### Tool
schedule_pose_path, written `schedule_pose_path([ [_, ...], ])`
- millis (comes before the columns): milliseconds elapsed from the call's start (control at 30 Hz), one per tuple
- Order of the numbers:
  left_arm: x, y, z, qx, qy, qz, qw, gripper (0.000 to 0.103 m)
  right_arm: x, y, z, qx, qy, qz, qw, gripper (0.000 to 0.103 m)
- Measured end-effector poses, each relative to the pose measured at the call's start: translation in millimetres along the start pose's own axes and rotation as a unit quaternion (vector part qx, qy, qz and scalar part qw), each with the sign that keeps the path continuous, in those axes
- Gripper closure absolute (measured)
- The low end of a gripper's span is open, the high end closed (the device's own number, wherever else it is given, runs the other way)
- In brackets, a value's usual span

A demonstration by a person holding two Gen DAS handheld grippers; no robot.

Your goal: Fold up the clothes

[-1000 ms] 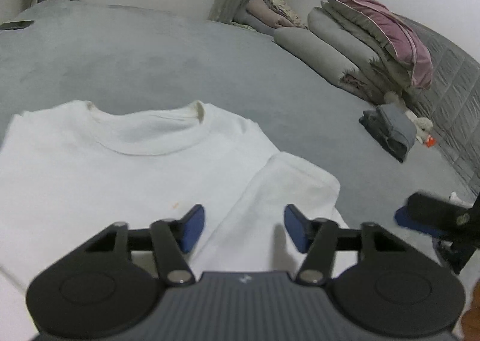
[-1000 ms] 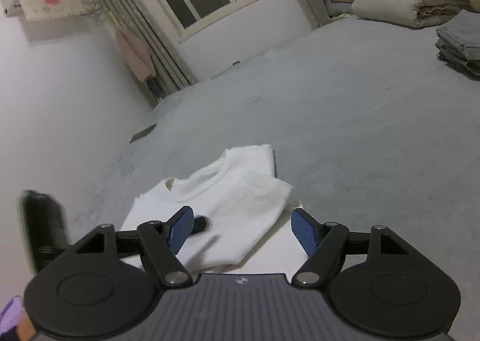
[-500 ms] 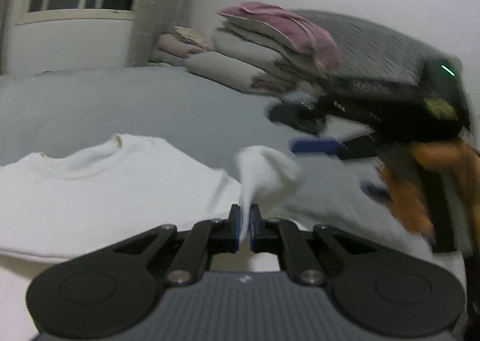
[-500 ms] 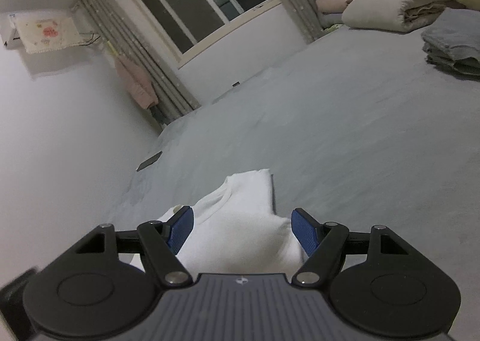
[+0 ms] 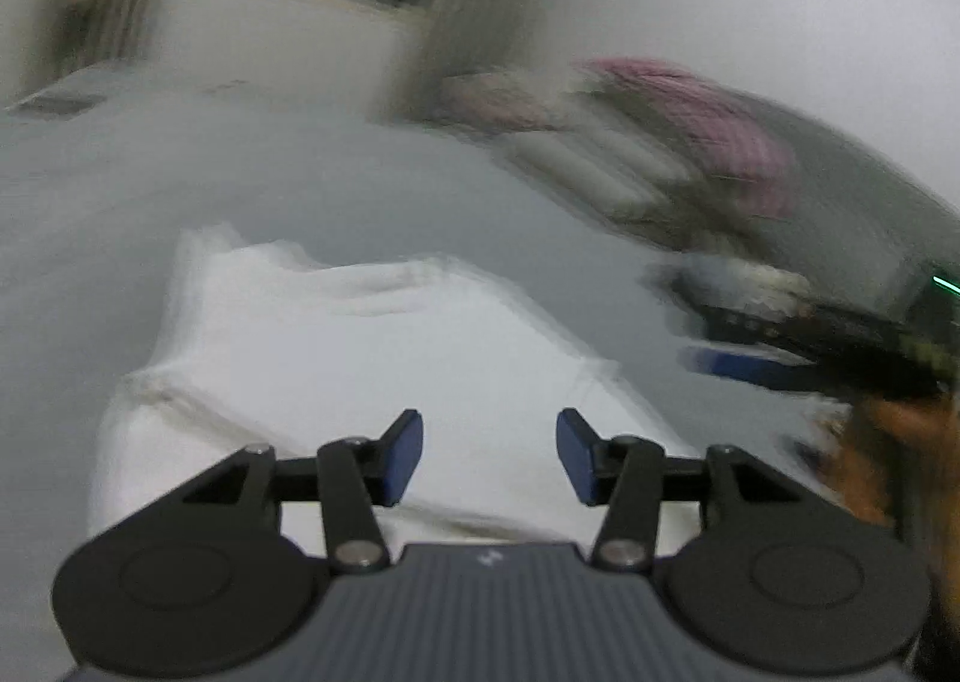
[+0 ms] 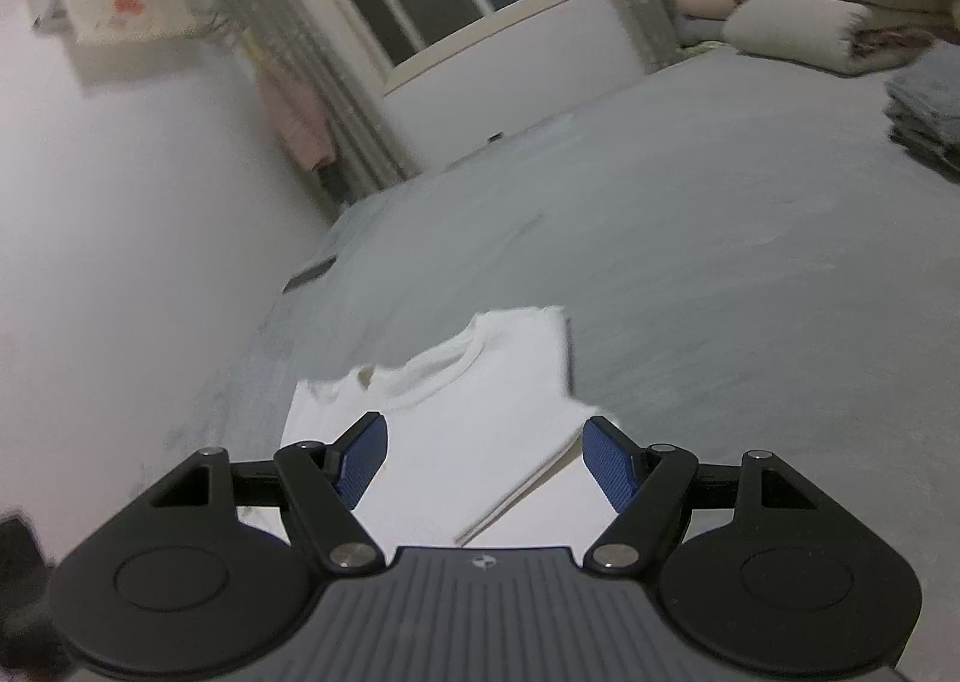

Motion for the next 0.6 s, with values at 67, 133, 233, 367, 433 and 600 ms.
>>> schedule_pose_path([
  [67,5.1,4.8,31.4,0.033,0.038,-0.017,0.9986,0.060,-5.1,-7.2,6.4,0.022,-0.001,0.012,1.000,0.031],
  [133,9.3,7.7,51.5,0.039,0.066,-0.029,0.9966,0.060,-9.5,-13.6,12.5,0.041,-0.003,0.023,0.999,0.031],
  [233,5.6,10.9,61.6,0.031,0.087,-0.035,0.9951,0.059,-13.9,-20.3,21.0,0.062,0.003,0.035,0.997,0.031],
  [367,-10.5,16.4,64.4,0.003,0.116,-0.034,0.9927,0.057,-18.1,-29.1,30.9,0.088,0.013,0.051,0.995,0.031],
  [433,-24.8,20.1,65.4,-0.016,0.130,-0.026,0.9910,0.058,-19.9,-33.1,34.1,0.099,0.015,0.058,0.993,0.031],
  [600,-54.1,19.4,73.1,-0.055,0.167,0.015,0.9843,0.093,-23.8,-37.1,35.7,0.108,0.010,0.068,0.992,0.031],
])
Point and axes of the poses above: each gripper's, at about its wrist camera, not at the fingertips, and x roughly against the way its jaws point, z to its left, y to its top, the point moved 8 cm from there along -x, roughly the way its jaws point, and after that the axes turned 4 degrees about -z, right-handed, at the moved point
